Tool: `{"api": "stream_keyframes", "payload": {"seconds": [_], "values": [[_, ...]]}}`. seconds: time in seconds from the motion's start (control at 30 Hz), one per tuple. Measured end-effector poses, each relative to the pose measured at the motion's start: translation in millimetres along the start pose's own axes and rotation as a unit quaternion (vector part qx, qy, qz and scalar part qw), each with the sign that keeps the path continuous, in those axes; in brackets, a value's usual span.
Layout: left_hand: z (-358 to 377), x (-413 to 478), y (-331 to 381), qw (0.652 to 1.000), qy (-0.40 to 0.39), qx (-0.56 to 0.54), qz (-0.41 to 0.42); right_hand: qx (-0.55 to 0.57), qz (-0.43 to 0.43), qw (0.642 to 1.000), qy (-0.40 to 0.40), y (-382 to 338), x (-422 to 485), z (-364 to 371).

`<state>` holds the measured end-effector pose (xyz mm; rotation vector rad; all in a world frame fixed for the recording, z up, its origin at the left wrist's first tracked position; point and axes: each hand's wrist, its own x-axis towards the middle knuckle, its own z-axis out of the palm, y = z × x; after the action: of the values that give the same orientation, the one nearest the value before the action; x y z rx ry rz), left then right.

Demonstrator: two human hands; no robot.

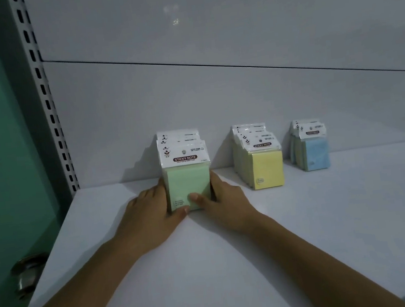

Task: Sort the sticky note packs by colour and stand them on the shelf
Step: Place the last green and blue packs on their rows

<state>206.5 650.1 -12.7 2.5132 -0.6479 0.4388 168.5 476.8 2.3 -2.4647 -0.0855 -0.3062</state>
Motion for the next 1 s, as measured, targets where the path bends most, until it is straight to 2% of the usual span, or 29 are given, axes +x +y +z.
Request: {"api": "stream_keyframes", "payload": {"seconds": [0.2, 0.5, 0.67, 1.0], "values": [[-5.1, -1.8, 4.5, 1.000, -0.021, -0.017, -0.012, -0.014, 0.000, 1.000, -0.013, -0.9, -1.2, -2.5], [-6.4, -2.1, 4.1, 0.999, -0.007, -0.050, -0.002, 0.092, -0.010, 0.995, 0.025, 7.7, 1.3, 4.4], [-2.2, -1.4, 1.4, 0.999, -0.014, -0.044, 0.000, 0.040, -0.007, 0.999, 0.013, 4.5, 1.0, 2.5], [-7.2, -3.8, 9.4, 0.997, -0.052, 0.000, -0.056, 0.040, 0.017, 0.999, -0.015, 0.2, -0.2, -5.4]]}}
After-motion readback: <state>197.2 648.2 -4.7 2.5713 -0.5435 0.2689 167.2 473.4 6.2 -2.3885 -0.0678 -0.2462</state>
